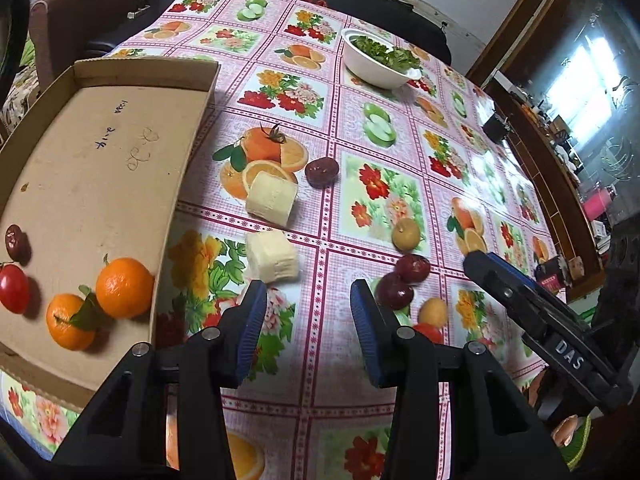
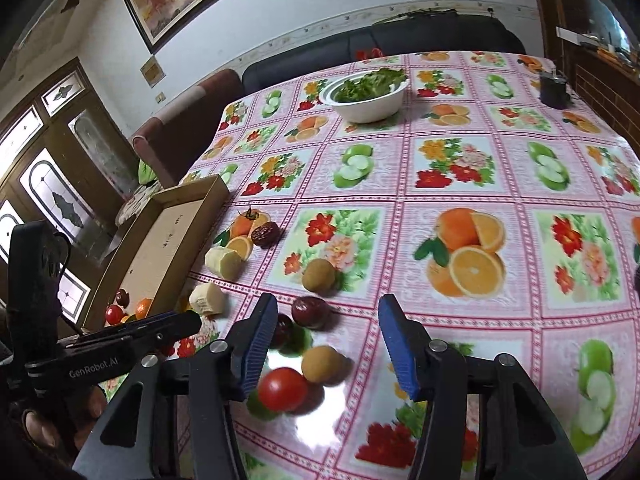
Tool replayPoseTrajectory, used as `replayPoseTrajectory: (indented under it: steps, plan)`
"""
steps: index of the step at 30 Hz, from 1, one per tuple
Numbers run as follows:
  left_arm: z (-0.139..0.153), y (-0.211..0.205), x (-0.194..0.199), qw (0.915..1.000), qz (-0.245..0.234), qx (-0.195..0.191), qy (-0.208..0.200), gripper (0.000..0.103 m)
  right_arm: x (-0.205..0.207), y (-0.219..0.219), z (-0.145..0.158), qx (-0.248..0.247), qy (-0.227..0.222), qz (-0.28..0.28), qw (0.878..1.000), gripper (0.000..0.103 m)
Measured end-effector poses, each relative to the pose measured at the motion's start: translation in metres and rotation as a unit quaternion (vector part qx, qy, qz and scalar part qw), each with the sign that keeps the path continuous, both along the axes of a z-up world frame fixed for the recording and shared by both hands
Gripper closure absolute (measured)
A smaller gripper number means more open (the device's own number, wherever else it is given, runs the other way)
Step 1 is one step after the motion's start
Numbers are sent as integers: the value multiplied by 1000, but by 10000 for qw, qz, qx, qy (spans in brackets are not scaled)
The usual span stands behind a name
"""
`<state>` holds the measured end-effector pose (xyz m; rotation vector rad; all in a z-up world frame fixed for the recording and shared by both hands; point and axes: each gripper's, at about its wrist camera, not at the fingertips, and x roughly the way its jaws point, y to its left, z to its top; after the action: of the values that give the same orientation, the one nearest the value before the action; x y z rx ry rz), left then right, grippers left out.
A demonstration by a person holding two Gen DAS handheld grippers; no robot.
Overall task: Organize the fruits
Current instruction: 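Lift both open tools away from the box toward the loose foods, then close the left tool on a white bread cube while the right tool grasps a brown kiwi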
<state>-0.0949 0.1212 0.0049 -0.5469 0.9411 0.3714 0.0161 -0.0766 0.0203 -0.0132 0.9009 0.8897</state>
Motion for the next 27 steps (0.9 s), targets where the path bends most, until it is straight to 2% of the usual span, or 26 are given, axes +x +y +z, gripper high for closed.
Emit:
replayPoseTrajectory:
  steps: [2,7,13,14,17,18,21,27]
  plan:
    - [-4,3,4,10000,29,9,51,62,3,10,-2,-53,28,33,10000,55]
    - [-13,14,11,9998,124,-74,99,62,14,41,-12,-267,110,148,9995,55]
    - [-15,16,19,9998,81,76,139,62,20,67,-27,-598,167,307,9976,56]
    - [-16,16,20,9998,57,115,149,62,21,70,-30,-647,189,321,9972,57]
    - [-17,15,21,9997,-13,197,142,62,24,77,-37,-744,267,367,9962,71]
    - [-18,16,21,9997,-24,211,145,65,23,78,-37,-750,211,370,9963,75]
    - [-24,18,24,9994,-37,248,247,75,23,80,-37,-733,194,413,9963,76]
    - [-26,20,23,9995,-21,193,237,77,22,72,-30,-502,185,347,9980,77]
